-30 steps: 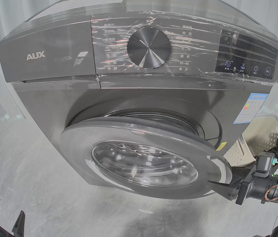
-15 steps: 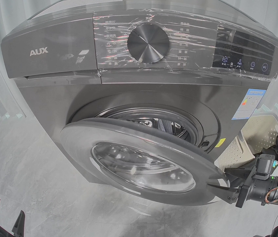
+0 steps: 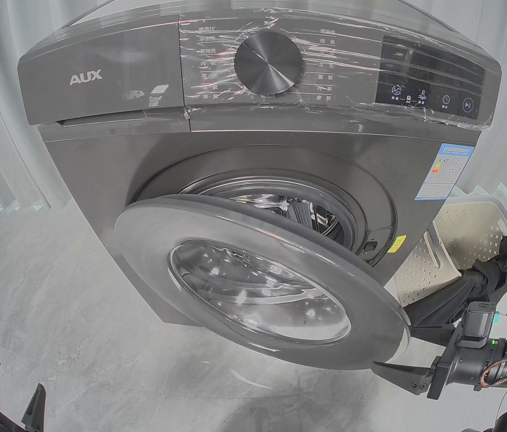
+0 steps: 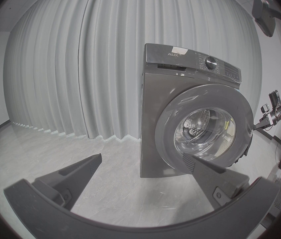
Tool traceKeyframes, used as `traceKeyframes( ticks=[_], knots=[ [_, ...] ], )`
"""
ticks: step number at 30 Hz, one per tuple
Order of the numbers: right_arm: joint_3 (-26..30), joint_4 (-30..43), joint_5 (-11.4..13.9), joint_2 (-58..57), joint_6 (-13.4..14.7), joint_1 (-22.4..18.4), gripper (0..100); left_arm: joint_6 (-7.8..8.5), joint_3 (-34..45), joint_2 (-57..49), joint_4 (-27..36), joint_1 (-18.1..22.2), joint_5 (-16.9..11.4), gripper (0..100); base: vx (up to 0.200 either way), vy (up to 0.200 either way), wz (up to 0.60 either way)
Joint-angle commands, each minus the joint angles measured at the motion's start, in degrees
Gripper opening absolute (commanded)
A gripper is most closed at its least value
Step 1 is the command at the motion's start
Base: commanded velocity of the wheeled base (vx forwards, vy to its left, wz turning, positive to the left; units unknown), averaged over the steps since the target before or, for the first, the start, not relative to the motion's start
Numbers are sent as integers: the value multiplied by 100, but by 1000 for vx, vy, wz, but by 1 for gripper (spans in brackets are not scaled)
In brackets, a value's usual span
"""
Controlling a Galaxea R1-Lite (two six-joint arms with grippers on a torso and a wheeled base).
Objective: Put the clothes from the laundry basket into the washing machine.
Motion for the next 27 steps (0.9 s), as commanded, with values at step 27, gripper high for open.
traceKeyframes(
  ticks=[27],
  knots=[
    [-292,-411,133,403,-47,-9,100,1,84,-92,0,0,-1,100,-67,0,0]
  ],
)
